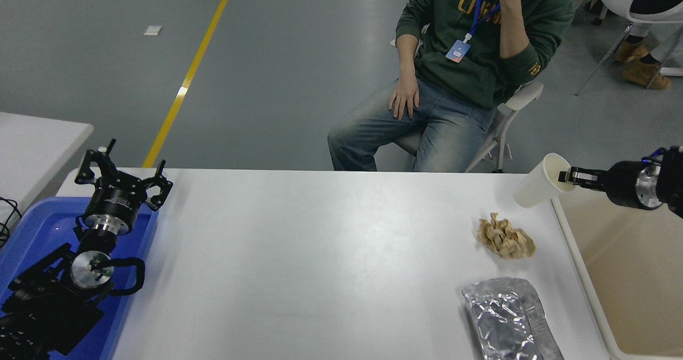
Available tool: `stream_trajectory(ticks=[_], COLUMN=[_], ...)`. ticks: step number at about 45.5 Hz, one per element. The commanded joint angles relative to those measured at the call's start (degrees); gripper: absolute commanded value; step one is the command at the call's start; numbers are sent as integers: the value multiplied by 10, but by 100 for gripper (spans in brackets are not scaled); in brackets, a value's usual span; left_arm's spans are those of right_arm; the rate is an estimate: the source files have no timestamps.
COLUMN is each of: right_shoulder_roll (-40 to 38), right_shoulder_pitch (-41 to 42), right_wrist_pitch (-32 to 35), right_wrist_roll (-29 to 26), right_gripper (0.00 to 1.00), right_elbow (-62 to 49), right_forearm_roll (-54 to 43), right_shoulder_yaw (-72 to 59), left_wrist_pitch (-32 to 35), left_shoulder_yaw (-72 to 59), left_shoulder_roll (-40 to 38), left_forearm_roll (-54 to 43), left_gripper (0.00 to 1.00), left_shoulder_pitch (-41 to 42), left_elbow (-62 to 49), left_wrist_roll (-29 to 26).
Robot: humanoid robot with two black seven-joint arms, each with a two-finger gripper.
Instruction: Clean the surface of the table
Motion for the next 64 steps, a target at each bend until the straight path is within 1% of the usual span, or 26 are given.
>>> stream_trajectory(ticks=[1, 4, 10, 19, 24, 35, 41, 45, 51, 54, 60, 64], right_shoulder_roll=[-78, -101, -123, -161, -173, -210, -206, -202, -195, -179, -123, -96], right_shoulder_pitch=[72, 89, 94, 99, 98, 78, 29, -13, -42, -58, -105, -122], right_wrist_pitch=[0, 1, 2, 3, 2, -4, -17, -29, -40, -49, -71, -76], right_wrist_roll=[0, 1, 1, 3, 3, 5, 7, 20, 21, 21, 21, 21], right_gripper=[0, 0, 0, 0, 0, 0, 0, 0, 0, 0, 0, 0], right_elbow=[99, 111, 111, 109, 103, 89, 29, -3, -17, -33, -99, -125], right_forearm_roll=[-46, -72, -106, -113, -133, -136, -135, -130, -127, -126, -121, -89], right_shoulder_yaw=[-17, -19, -23, -26, -33, -43, -43, -40, -37, -39, -32, -32], left_wrist_pitch=[0, 0, 0, 0, 0, 0, 0, 0, 0, 0, 0, 0], left_shoulder_yaw=[0, 0, 0, 0, 0, 0, 0, 0, 0, 0, 0, 0], left_shoulder_roll=[0, 0, 0, 0, 0, 0, 0, 0, 0, 0, 0, 0], left_forearm_roll=[0, 0, 0, 0, 0, 0, 0, 0, 0, 0, 0, 0], left_gripper=[100, 100, 100, 100, 100, 100, 100, 100, 100, 100, 100, 100], left_shoulder_pitch=[0, 0, 0, 0, 0, 0, 0, 0, 0, 0, 0, 0], left_elbow=[0, 0, 0, 0, 0, 0, -1, 0, 0, 0, 0, -1], left_wrist_roll=[0, 0, 0, 0, 0, 0, 0, 0, 0, 0, 0, 0])
